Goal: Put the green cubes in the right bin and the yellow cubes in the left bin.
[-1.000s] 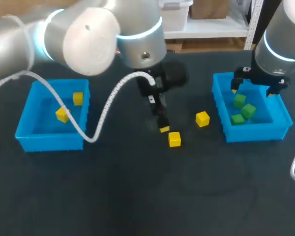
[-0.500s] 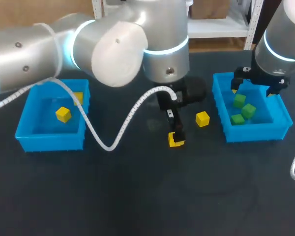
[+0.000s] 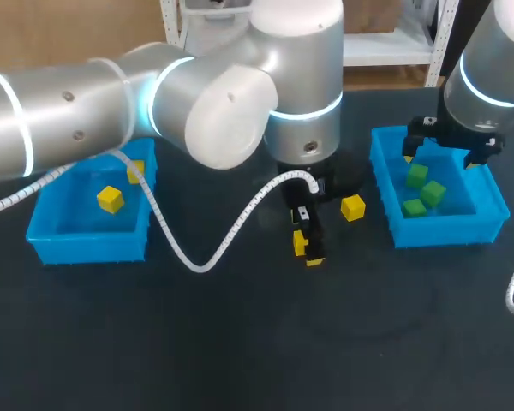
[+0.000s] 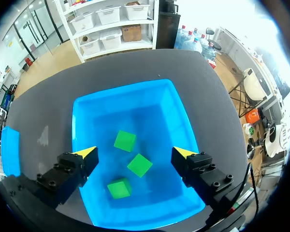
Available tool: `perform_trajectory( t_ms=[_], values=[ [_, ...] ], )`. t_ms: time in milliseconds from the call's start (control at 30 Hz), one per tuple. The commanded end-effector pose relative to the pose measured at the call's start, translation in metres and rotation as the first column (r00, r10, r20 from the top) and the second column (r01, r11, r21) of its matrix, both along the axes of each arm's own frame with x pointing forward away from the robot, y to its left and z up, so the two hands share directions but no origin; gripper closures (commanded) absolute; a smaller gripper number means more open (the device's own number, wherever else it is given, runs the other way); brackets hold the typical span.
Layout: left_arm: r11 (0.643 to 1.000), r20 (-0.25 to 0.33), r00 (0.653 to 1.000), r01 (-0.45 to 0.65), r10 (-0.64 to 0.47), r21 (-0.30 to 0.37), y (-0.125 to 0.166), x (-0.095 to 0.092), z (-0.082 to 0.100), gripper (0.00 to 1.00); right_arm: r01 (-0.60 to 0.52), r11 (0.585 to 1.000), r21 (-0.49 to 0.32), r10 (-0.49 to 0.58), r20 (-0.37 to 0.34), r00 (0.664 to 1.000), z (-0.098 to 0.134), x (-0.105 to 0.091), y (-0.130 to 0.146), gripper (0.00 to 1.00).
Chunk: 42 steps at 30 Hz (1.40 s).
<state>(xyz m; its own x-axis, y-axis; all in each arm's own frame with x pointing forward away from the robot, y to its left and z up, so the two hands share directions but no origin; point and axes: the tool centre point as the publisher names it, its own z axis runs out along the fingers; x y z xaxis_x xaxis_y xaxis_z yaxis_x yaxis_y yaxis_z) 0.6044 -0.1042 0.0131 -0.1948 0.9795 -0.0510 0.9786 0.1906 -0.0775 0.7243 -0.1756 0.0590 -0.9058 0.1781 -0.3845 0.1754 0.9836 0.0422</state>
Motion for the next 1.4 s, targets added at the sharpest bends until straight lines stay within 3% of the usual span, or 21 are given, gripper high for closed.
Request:
perform_trajectory(
  t_ms=[33, 200, 233, 267, 300, 567, 733, 967, 1133, 1267, 1400],
  values=[
    [1.0, -0.008, 1.0, -0.002, 0.002, 0.006, 0.0, 0.001, -0.008, 0.0, 0.001, 1.0, -0.001, -0.001, 0.004, 1.0, 0.0, -0.001, 0.0, 0.0],
    [0.999, -0.009, 1.0, -0.014, 0.015, 0.03, 0.003, 0.001, -0.018, 0.0, 0.001, 1.0, -0.001, -0.001, 0.004, 1.0, 0.0, -0.001, 0.0, 0.0],
    [0.999, -0.001, 1.0, -0.026, 0.026, 0.026, 0.003, 0.001, -0.019, 0.57, 0.001, 1.0, -0.001, -0.001, 0.004, 1.0, 0.0, -0.001, 0.0, 0.0],
    [0.999, 0.002, 1.0, -0.026, 0.026, 0.024, 0.003, 0.002, -0.019, 0.94, 0.001, 1.0, -0.001, -0.001, 0.004, 1.0, 0.0, -0.001, 0.0, 0.0],
    [0.999, 0.001, 1.0, -0.025, 0.025, 0.025, 0.003, 0.002, -0.02, 1.0, 0.001, 1.0, -0.001, -0.001, 0.004, 1.0, 0.0, -0.001, 0.0, 0.0],
    [0.998, 0.03, 0.998, -0.062, 0.062, 0.024, 0.004, 0.009, -0.027, 1.0, 0.001, 1.0, -0.001, -0.001, 0.004, 1.0, 0.0, -0.001, 0.0, 0.0],
    [0.995, 0.047, 0.994, -0.097, 0.097, 0.003, 0.007, 0.02, -0.019, 1.0, 0.001, 1.0, -0.001, -0.001, 0.004, 1.0, 0.0, -0.001, 0.0, 0.0],
    [0.978, 0.054, 0.979, -0.194, 0.198, -0.074, 0.02, 0.05, 0.021, 1.0, 0.001, 1.0, -0.001, -0.001, 0.004, 1.0, 0.0, -0.001, 0.0, 0.0],
    [0.945, 0.058, 0.95, -0.296, 0.306, -0.141, 0.045, 0.075, 0.052, 1.0, 0.001, 1.0, -0.001, -0.001, 0.004, 1.0, 0.0, -0.001, 0.0, 0.0],
    [0.895, 0.067, 0.903, -0.406, 0.423, -0.186, 0.085, 0.097, 0.077, 1.0, 0.001, 1.0, -0.001, -0.001, 0.004, 1.0, 0.0, -0.001, 0.0, 0.0],
    [0.846, 0.087, 0.851, -0.495, 0.518, -0.2, 0.131, 0.112, 0.089, 1.0, 0.001, 1.0, -0.001, -0.001, 0.004, 1.0, 0.0, -0.001, 0.0, 0.0]
  ],
)
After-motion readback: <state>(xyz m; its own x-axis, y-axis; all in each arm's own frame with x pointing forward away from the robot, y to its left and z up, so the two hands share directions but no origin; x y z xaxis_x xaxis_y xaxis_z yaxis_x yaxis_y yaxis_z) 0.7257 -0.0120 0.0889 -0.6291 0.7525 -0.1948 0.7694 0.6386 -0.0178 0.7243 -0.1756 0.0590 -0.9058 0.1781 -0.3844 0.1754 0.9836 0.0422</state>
